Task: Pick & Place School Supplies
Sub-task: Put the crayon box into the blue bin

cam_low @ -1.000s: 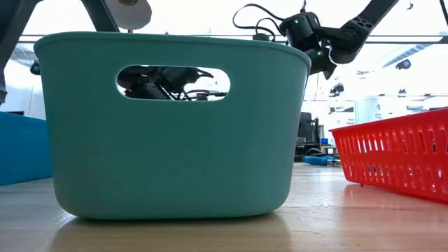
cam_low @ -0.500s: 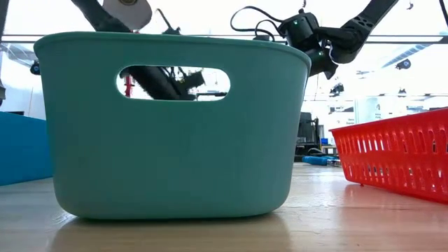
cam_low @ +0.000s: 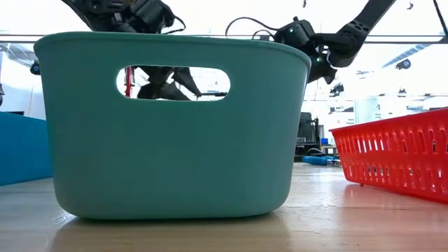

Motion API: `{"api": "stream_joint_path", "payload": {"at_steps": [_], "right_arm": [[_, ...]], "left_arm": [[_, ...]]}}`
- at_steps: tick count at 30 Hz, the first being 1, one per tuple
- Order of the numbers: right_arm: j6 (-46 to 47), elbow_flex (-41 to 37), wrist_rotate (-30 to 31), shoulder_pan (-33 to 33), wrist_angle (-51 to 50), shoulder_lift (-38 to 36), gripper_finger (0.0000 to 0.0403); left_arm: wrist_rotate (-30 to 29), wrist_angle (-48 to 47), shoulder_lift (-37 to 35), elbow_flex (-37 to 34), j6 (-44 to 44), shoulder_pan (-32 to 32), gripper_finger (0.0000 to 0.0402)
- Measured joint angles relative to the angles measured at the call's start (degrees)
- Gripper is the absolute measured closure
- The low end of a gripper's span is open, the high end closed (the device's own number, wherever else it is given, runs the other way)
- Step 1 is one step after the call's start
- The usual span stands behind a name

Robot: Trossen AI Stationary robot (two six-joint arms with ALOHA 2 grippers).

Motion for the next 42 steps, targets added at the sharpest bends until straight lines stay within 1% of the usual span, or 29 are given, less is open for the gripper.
{"api": "stream_joint_path", "payload": {"at_steps": [5, 10, 14, 16, 22, 29, 36, 42], "right_arm": [[-0.1, 2.5, -0.2, 0.5, -0.1, 5.1, 0.0335], [0.0, 4.9, -0.1, 0.5, -0.5, 8.9, 0.0335], [0.8, 6.7, -0.1, 0.4, -1.4, 10.7, 0.0335], [2.3, 7.8, -0.1, 0.5, -3.8, 11.7, 0.0335], [2.7, 11.8, 0.0, 0.5, -12.5, 14.3, 0.0335], [3.5, 17.8, -0.6, 0.8, -15.9, 19.3, 0.0335], [2.9, 24.5, -0.2, 0.7, -27.2, 23.1, 0.0335], [2.3, 24.6, 0.2, 0.7, -27.3, 22.6, 0.0335]], "left_arm": [[0.3, -1.5, 3.2, -0.1, -6.5, -0.1, 0.0234], [3.1, -2.1, 6.9, -0.1, -9.3, -0.1, 0.0234], [3.1, -4.4, 9.2, -0.1, -11.9, 0.0, 0.0234], [3.1, -6.1, 10.2, -0.1, -13.1, 0.1, 0.0234], [3.1, -6.8, 12.0, -0.1, -13.6, 0.2, 0.0234], [3.0, -6.8, 12.2, -0.1, -13.8, 0.5, 0.0234], [3.0, -7.9, 12.1, -0.1, -14.2, 0.7, 0.0234], [2.9, -8.2, 12.1, -0.1, -14.2, 0.7, 0.0234]]}}
